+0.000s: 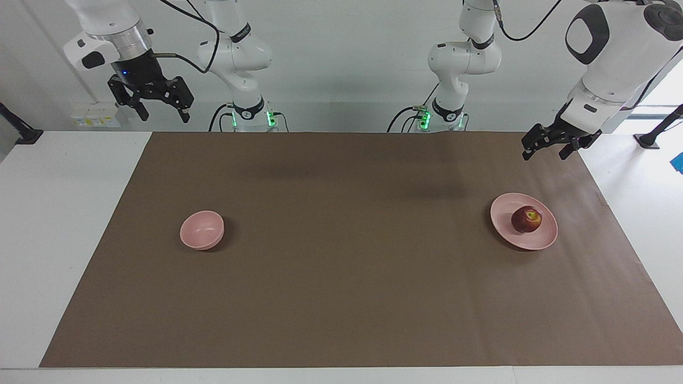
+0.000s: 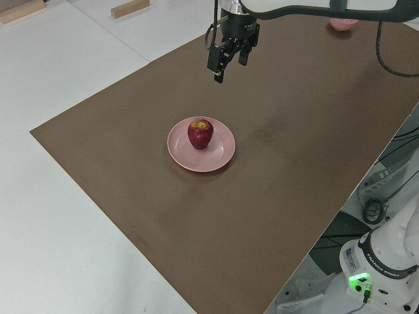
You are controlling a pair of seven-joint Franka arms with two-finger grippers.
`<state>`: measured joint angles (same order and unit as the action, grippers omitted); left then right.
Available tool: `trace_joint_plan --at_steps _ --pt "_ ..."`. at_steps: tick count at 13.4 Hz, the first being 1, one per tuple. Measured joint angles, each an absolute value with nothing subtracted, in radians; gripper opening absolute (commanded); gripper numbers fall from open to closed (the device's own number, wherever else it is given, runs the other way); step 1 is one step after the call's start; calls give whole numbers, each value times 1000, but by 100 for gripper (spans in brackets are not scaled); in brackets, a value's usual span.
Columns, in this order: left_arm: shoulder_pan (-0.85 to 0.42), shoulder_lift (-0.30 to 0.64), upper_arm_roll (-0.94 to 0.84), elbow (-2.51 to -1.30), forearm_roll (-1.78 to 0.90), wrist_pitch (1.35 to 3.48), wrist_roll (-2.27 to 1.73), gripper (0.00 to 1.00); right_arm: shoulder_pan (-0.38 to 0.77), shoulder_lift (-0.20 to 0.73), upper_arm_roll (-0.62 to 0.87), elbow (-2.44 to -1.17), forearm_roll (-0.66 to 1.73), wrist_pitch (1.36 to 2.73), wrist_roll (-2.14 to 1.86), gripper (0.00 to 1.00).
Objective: Move apple from plate to bowl
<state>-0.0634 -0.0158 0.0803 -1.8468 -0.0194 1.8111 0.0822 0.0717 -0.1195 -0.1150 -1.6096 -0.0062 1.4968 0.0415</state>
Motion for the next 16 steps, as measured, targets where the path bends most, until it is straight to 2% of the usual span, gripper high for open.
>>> trace_joint_plan --at_steps 6,16 --pt "-29 11 87 -1956 -19 1978 165 100 71 -120 -115 -1610 -6 1497 41 100" --pt "13 179 88 -2000 -19 2177 210 100 71 -120 -116 -1610 -6 1497 41 100"
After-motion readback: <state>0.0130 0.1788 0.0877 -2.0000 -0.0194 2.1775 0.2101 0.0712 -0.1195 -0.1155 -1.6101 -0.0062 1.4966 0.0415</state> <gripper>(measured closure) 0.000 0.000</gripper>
